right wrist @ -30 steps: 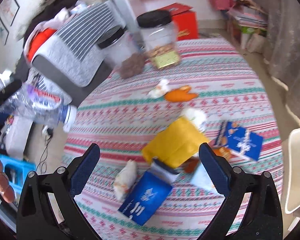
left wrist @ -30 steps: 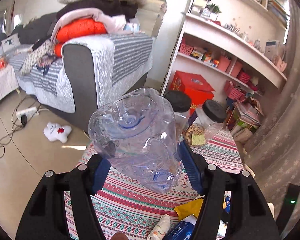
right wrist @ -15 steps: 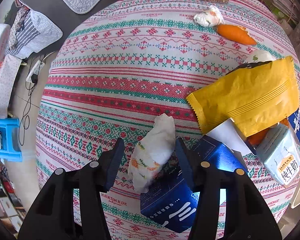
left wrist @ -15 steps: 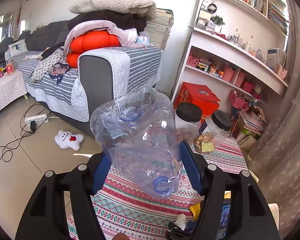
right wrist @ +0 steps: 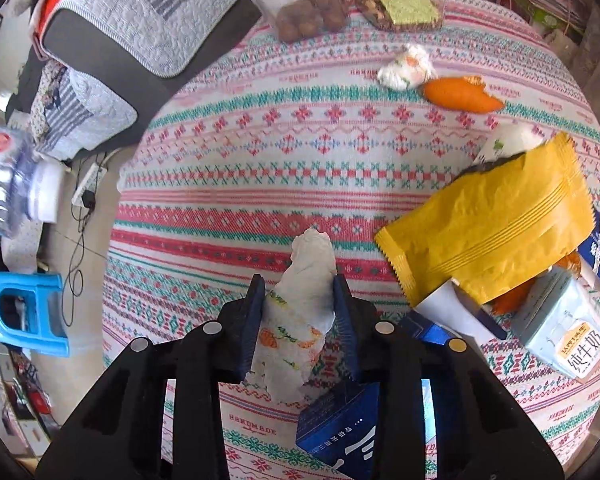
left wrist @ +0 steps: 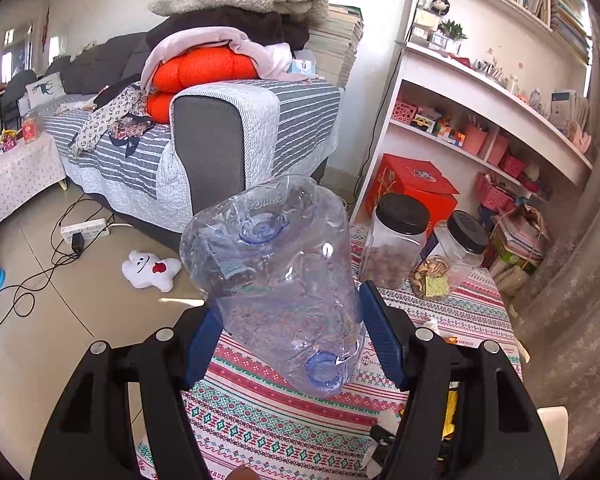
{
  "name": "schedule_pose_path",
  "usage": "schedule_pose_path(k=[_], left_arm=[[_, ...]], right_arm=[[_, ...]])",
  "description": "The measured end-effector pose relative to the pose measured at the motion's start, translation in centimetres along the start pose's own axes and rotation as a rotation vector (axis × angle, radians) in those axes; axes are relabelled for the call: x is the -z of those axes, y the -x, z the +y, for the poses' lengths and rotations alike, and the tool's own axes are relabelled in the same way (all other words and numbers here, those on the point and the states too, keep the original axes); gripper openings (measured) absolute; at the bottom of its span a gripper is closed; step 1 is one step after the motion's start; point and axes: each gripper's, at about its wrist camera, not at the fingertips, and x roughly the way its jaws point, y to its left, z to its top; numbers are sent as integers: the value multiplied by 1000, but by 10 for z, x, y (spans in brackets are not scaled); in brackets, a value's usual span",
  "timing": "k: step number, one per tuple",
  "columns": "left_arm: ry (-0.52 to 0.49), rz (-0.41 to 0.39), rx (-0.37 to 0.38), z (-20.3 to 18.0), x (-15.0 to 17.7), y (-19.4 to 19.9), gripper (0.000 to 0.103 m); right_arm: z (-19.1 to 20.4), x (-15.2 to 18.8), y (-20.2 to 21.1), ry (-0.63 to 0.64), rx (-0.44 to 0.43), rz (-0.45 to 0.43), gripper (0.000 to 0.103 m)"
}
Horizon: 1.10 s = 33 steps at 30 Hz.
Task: Collect trash
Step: 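Grasp the white tissue packet with the right gripper while the left gripper holds the bottle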
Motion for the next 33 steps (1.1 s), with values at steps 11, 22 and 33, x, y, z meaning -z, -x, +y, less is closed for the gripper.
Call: schedule_pose_path(k=[11,22,33], left_arm=[[-25,3,2,-8,6,-2,65],[-80,-35,29,-37,13,2,65],[-163,-157,-9,-73,21,24,65]], right_arm=[[-20,-21,89,-82,-26,-404,33],[-28,-9,141,-62,110,-667,33],[-41,5,171,-60,267,-801,33]])
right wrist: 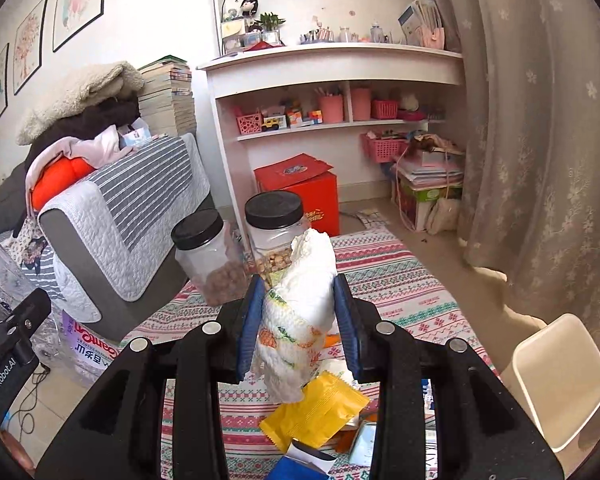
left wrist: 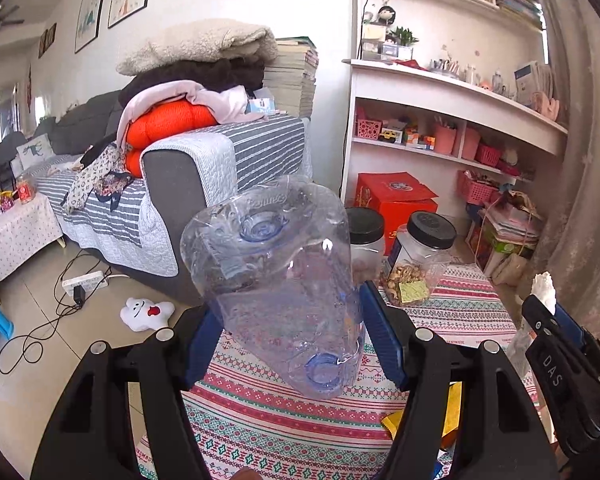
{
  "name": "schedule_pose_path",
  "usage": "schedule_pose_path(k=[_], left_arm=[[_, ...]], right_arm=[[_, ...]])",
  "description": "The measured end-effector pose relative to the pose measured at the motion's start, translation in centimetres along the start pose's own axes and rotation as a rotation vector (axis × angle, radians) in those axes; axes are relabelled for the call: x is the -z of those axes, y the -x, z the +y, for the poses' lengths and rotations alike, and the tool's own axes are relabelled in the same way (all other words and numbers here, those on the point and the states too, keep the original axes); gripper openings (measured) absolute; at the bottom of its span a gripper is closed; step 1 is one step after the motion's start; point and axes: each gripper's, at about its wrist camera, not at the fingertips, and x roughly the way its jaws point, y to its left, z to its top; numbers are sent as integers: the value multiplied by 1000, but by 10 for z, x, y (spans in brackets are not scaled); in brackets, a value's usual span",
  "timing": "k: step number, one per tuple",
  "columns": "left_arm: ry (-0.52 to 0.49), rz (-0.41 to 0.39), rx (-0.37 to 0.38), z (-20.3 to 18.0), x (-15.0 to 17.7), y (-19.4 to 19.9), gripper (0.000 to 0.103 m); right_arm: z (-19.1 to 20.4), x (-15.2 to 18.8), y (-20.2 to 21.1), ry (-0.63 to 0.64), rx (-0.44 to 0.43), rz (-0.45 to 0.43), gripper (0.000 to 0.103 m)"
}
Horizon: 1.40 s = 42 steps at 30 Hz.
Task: Collect trash
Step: 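Grasp the white tissue packet with the right gripper while the left gripper holds the bottle, then drop the plastic bottle and tissue packet into the white bin with both grippers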
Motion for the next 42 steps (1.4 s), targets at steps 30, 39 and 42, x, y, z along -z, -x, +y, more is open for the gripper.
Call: schedule_pose_path(k=[30,39,42], left_arm=[[-112,-66,130,-126,20,30,65],[-175,-36,243,-187,37,43,65],[-192,-18,306,-210,43,50,65]], right_arm=[[-201,-12,41,-153,490,-20,35],[-280,-4,68,-295,618,-25,90],[-298,-6,87,-334,676,-83,96]])
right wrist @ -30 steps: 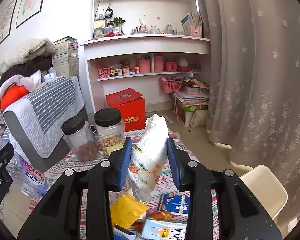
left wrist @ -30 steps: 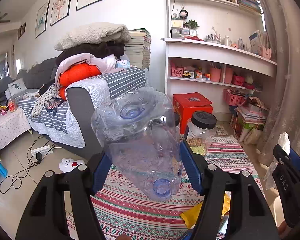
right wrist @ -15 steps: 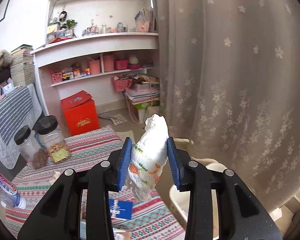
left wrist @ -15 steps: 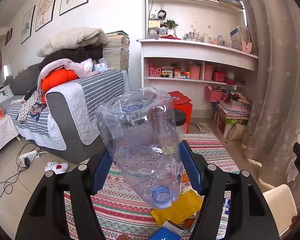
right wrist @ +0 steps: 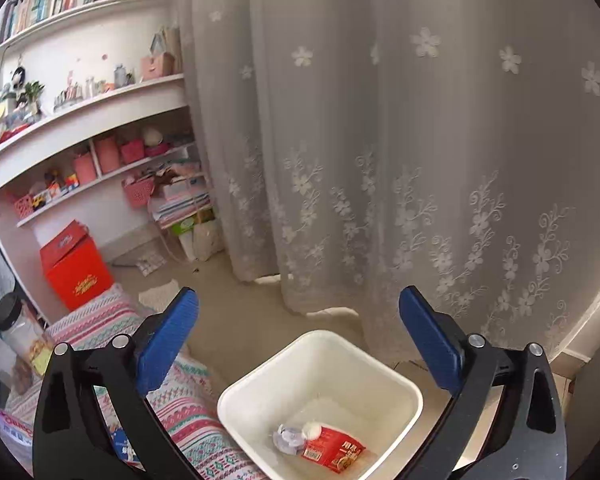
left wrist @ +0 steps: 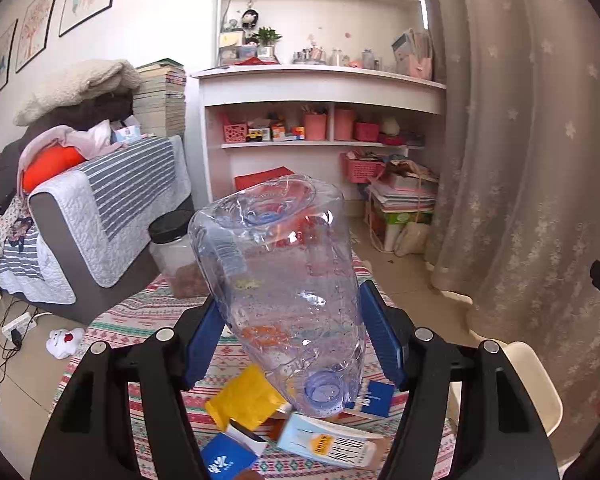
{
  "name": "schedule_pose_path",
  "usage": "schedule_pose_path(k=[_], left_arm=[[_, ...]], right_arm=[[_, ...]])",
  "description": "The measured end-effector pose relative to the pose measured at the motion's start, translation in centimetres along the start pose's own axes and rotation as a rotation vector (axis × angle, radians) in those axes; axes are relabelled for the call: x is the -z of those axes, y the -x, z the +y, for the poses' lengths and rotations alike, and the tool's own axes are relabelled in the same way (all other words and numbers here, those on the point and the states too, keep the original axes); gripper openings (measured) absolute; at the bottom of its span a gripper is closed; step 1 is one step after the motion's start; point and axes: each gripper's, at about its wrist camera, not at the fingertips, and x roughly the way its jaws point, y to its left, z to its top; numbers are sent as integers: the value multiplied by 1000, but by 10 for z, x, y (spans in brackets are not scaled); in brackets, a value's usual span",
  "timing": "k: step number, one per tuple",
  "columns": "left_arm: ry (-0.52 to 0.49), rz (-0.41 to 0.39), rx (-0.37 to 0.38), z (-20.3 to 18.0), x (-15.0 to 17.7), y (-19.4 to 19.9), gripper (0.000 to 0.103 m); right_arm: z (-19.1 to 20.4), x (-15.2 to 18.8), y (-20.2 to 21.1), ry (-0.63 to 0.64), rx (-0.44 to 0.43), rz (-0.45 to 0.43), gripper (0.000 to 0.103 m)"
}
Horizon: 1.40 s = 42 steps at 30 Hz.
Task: Collect trash
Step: 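Drop the plastic bottle and tissue packet into the white bin with both grippers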
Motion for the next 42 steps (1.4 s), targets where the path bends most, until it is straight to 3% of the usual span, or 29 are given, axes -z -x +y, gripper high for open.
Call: schedule_pose_path(k=[5,16,22,26,28,33,42], left_arm=[[-10,38,114,-47,-1,-2,65],[-17,110,332,-164,-17,-6,65],[-35,149,404,-212,-13,-11,65],[-14,244,464,-231,-5,-25,68],[2,284,482,-234,-1,-31,75],[-41,263,448,-225,4,-26,82],[-89,218,244,-159,2,-30,89]], right_arm=[[-43,-14,-6,-104,79,-22,96],[-120,-32,-22,-307,154,3,96],[-139,-34,-24,-327,187,-6,96],[-146,-34,-22,-324,212,-21,96],[-149,-34,-23,-322,219,-18,96],[-145,-33,-25,-324,202,-3,96],[-79,-27,-19,-156,101,11,96]])
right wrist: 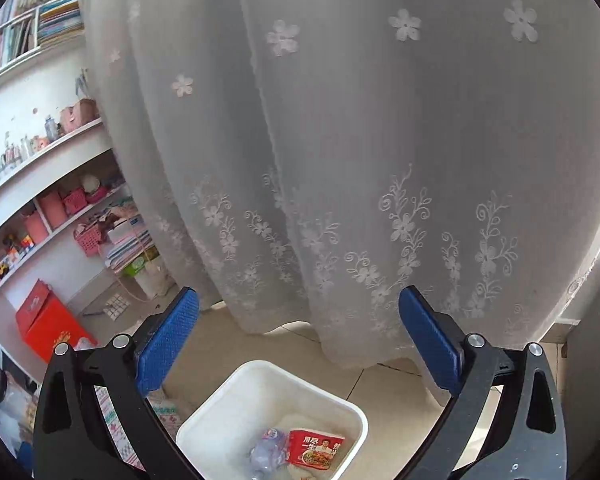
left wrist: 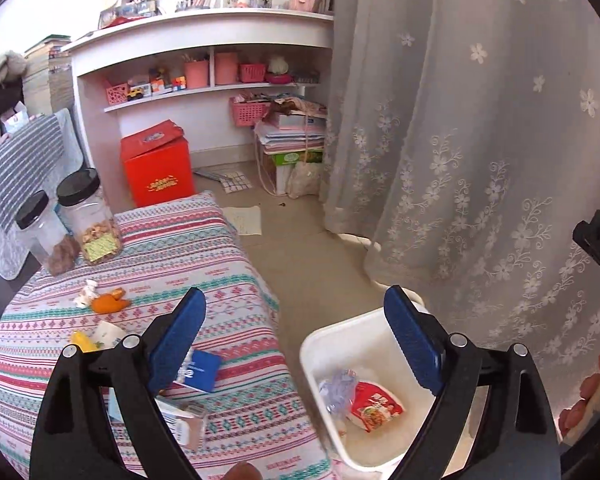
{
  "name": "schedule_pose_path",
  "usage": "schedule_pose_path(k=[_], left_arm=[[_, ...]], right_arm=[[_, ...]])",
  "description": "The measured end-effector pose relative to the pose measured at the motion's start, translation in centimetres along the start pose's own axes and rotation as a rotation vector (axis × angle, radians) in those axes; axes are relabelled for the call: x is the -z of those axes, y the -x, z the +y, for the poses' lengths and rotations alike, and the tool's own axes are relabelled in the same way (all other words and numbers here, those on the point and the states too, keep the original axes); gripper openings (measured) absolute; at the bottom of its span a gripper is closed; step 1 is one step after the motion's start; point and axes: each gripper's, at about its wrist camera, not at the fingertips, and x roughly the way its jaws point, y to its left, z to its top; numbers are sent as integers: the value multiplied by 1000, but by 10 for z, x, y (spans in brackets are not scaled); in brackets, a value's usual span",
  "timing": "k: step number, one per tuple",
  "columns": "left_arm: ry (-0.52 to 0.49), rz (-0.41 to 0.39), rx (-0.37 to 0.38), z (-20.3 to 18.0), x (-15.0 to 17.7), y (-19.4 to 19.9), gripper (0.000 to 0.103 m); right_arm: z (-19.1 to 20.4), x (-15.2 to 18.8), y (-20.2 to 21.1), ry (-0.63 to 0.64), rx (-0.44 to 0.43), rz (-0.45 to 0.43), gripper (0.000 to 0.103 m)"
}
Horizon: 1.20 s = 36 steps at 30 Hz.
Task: Collect trash
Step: 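Drop the plastic bottle and tissue packet into the white bin with both grippers, then grasp the yellow snack wrapper with the left gripper and lift it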
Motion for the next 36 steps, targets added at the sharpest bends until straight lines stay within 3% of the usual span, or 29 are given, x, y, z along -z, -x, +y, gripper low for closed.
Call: schedule_pose_path(k=[7,15,20,25,32,36], left_arm=[[-3,11,-135,66,8,1,89],[16,103,-231,148,25,-8,89],[34,189,-230,190,41,-21,89],[85,297,-173,217,60,-45,89],[65,363,-129,217,74,-71,89],[3,381,-173,216,83,-79,86]], right_arm=[[64,25,14,170,-95,25,96],[133,61,31,352,-197,65,96],[166,81,42,429,-238,76,96],[187,95,45,451,-266,112,96],[204,108,42,493,-277,134,96],[210,111,37,488,-287,170,96]])
